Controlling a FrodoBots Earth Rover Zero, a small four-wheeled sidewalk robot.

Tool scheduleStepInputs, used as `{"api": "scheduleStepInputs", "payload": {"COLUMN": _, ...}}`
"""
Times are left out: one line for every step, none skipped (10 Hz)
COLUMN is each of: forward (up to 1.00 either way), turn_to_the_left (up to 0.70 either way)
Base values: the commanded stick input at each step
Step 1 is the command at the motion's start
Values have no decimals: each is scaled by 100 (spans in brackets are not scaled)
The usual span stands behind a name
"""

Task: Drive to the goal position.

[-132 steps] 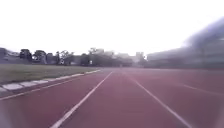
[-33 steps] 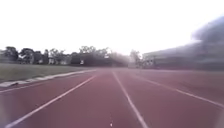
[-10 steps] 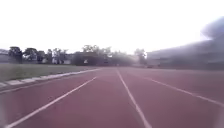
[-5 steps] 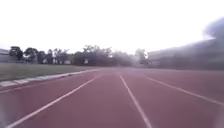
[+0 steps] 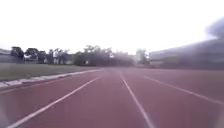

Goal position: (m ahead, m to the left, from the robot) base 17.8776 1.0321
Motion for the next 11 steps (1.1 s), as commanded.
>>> {"api": "scheduleStepInputs", "payload": {"forward": 70, "turn_to_the_left": 0}}
{"api": "scheduleStepInputs", "payload": {"forward": 70, "turn_to_the_left": 0}}
{"api": "scheduleStepInputs", "payload": {"forward": 70, "turn_to_the_left": 0}}
{"api": "scheduleStepInputs", "payload": {"forward": 70, "turn_to_the_left": 0}}
{"api": "scheduleStepInputs", "payload": {"forward": 70, "turn_to_the_left": 0}}
{"api": "scheduleStepInputs", "payload": {"forward": 70, "turn_to_the_left": 0}}
{"api": "scheduleStepInputs", "payload": {"forward": 70, "turn_to_the_left": 0}}
{"api": "scheduleStepInputs", "payload": {"forward": 70, "turn_to_the_left": 0}}
{"api": "scheduleStepInputs", "payload": {"forward": 70, "turn_to_the_left": 0}}
{"api": "scheduleStepInputs", "payload": {"forward": 70, "turn_to_the_left": 0}}
{"api": "scheduleStepInputs", "payload": {"forward": 70, "turn_to_the_left": 0}}
